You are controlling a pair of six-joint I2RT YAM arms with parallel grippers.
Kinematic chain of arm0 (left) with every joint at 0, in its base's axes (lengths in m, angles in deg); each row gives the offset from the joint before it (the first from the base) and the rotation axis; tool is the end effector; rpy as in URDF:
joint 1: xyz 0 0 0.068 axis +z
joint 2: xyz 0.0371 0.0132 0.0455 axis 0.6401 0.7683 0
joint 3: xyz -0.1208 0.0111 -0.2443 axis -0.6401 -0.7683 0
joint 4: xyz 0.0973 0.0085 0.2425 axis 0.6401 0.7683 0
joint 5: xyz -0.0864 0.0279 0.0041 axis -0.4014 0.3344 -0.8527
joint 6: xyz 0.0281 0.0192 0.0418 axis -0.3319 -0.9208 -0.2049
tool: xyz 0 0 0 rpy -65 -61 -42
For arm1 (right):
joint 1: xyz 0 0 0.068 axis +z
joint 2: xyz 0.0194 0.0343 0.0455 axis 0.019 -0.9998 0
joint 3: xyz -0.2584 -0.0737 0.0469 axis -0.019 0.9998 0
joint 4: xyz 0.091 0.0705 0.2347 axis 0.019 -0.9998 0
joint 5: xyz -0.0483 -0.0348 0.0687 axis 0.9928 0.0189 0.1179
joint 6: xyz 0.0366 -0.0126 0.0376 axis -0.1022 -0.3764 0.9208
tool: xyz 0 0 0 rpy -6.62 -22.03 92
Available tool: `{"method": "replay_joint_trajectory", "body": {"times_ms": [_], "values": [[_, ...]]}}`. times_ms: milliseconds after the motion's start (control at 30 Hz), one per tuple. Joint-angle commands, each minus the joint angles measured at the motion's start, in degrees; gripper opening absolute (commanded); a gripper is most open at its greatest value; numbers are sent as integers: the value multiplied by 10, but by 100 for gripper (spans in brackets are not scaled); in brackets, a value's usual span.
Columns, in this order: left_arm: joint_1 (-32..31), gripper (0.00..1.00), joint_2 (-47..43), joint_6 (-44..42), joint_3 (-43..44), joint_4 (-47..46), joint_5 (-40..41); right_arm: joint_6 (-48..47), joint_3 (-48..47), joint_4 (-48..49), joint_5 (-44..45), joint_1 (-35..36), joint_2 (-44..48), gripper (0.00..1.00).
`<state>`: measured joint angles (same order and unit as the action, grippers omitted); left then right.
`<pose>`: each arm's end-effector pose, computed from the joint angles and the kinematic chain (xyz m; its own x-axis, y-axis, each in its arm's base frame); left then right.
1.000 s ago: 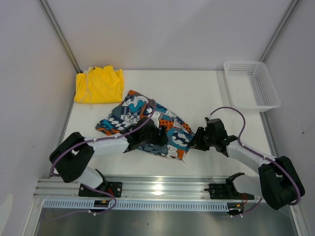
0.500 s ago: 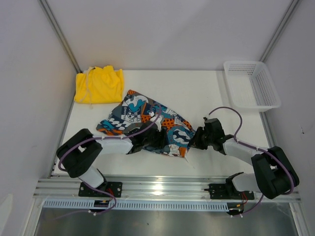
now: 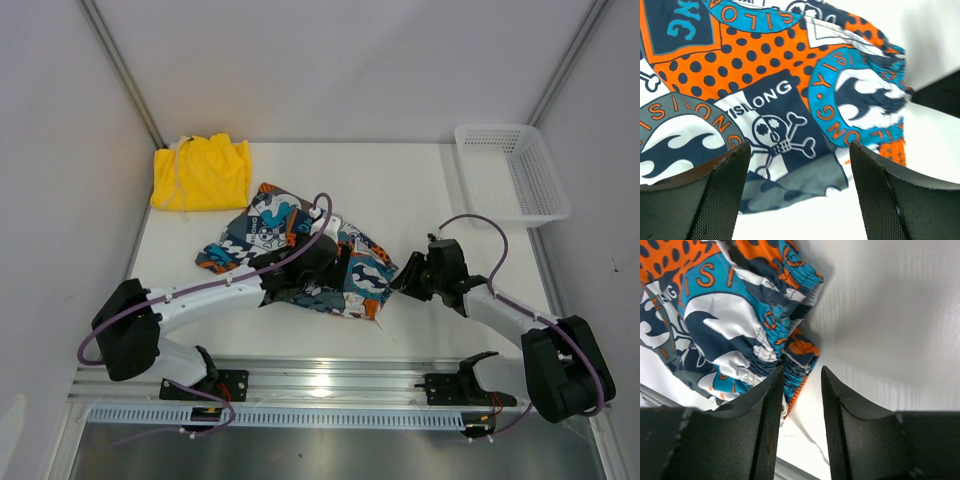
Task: Fold and stack the shorts
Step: Fold the shorts
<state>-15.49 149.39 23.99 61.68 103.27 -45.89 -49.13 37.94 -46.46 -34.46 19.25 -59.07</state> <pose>0.1847 -0.2440 0.2427 -0.6207 0.1590 -0.7678 0.3780 0.9186 -0.1154 0.2064 0.0848 0.1610 -0.8311 0.3497 -0.4324 0.0603 0.8296 0.5551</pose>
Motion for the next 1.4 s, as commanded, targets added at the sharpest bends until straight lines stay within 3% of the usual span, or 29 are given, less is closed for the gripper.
{"method": "replay_joint_trajectory", "body": {"times_ms": [0,333,533,600,633,800,1000,1367], "values": [[-21,82,-24,-15,19,32,10,-15,4,21,7,-7,-16,39],[-100,81,68,-69,92,-5,-32,-52,-16,59,8,2,-87,43],[-102,81,139,-85,140,-16,-60,-77,-20,80,10,19,-99,45],[-103,81,171,-85,150,-6,-66,-82,-21,83,5,20,-112,41],[-102,81,182,-84,165,0,-63,-83,-20,93,-1,20,-116,33],[-102,80,235,-62,176,17,-49,-75,-6,124,-35,20,-123,17],[-103,76,257,-53,175,17,-23,-71,5,138,-43,20,-109,1],[-103,73,284,-21,202,74,93,-67,17,157,-55,20,-91,0]]}}
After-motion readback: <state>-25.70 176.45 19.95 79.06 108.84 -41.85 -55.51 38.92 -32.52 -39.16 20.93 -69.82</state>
